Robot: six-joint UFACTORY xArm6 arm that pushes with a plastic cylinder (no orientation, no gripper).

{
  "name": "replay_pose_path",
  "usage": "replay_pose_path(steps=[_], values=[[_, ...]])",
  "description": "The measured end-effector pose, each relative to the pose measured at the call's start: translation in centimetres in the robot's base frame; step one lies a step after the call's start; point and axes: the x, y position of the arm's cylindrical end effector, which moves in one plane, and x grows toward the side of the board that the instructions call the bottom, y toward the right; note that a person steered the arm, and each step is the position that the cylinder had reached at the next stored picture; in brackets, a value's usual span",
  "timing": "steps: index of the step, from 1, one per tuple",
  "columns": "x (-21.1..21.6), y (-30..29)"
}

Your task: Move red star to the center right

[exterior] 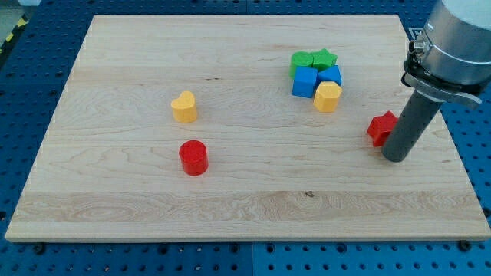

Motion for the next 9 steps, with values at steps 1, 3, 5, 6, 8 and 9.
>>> replay_pose_path(steps=[1, 3, 5, 6, 8, 9], values=[[0.4, -0.9], [0.0, -4.7], [-1.8, -4.4], [-2.4, -4.1], [-2.7, -3.4], [-2.7, -3.4]])
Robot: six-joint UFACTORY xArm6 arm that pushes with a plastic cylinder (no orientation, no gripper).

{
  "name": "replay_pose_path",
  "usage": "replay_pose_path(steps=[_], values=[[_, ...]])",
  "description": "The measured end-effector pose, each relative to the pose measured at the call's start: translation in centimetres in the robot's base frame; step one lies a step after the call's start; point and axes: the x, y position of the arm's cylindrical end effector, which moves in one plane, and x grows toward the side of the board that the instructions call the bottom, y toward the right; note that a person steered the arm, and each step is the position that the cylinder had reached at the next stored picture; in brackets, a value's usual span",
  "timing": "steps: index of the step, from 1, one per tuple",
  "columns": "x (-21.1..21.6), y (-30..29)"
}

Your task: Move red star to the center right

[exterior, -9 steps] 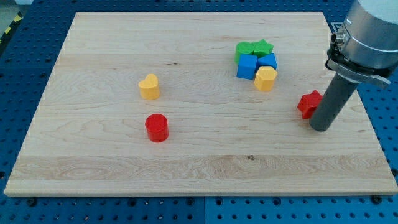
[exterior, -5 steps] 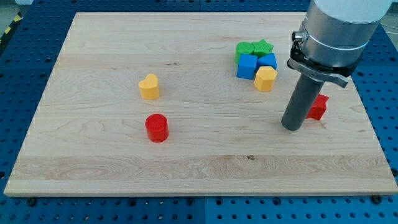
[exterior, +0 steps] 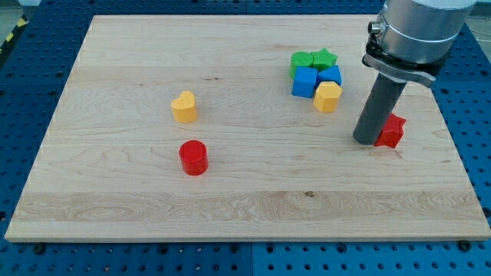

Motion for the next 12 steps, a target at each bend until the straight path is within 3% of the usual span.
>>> replay_pose_path(steps=[4, 8, 10, 12], values=[[2.3, 1.7], [-1.2, 3.4], [0.3, 5.7], [-4.3, 6.0]])
